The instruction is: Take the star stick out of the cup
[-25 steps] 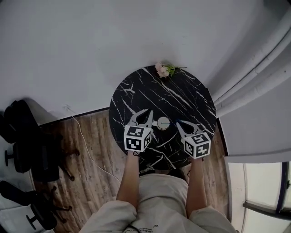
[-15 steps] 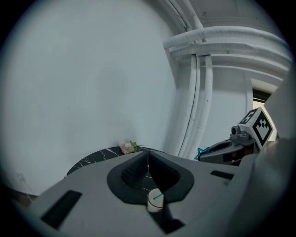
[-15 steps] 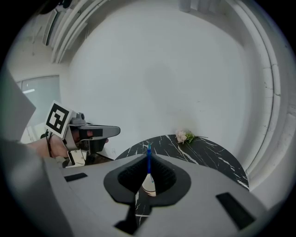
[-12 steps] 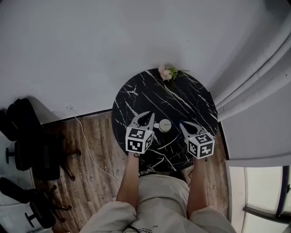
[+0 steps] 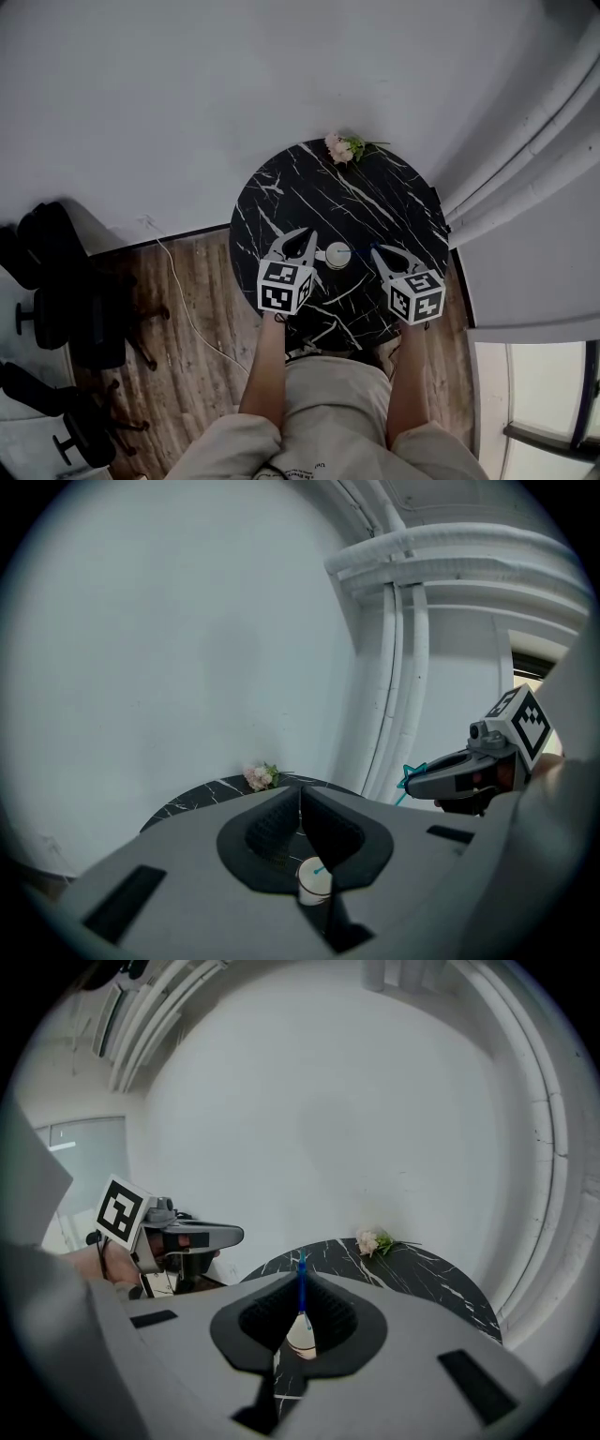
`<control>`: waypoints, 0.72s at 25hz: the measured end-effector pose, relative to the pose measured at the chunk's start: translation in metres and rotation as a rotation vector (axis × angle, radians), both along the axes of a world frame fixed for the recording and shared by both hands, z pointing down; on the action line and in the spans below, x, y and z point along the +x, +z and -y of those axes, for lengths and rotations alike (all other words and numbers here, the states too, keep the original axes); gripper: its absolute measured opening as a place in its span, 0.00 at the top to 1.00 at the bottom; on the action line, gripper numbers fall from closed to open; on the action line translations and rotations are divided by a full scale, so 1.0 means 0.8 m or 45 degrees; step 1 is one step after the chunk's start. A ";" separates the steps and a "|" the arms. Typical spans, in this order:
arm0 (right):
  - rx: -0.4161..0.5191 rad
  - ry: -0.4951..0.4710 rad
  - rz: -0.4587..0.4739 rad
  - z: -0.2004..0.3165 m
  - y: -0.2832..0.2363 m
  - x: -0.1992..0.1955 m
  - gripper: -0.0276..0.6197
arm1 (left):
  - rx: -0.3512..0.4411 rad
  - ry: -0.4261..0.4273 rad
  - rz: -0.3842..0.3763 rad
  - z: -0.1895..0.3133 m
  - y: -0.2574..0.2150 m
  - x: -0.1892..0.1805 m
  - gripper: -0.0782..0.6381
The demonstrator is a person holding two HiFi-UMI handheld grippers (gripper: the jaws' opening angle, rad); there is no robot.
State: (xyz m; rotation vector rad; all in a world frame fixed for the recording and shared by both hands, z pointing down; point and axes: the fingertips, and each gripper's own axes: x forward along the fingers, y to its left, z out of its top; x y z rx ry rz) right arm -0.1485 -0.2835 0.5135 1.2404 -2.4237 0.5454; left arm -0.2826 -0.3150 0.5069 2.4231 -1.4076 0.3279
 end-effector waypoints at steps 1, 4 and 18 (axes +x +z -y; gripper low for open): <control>-0.002 -0.006 0.006 -0.001 0.001 0.000 0.89 | -0.001 -0.005 0.002 -0.001 0.000 0.001 0.86; -0.006 -0.030 0.023 -0.001 0.002 0.002 0.89 | -0.003 -0.018 0.013 -0.003 -0.001 0.008 0.86; 0.062 -0.050 0.202 0.014 -0.026 0.050 0.89 | -0.087 -0.080 0.077 -0.026 0.022 0.051 0.86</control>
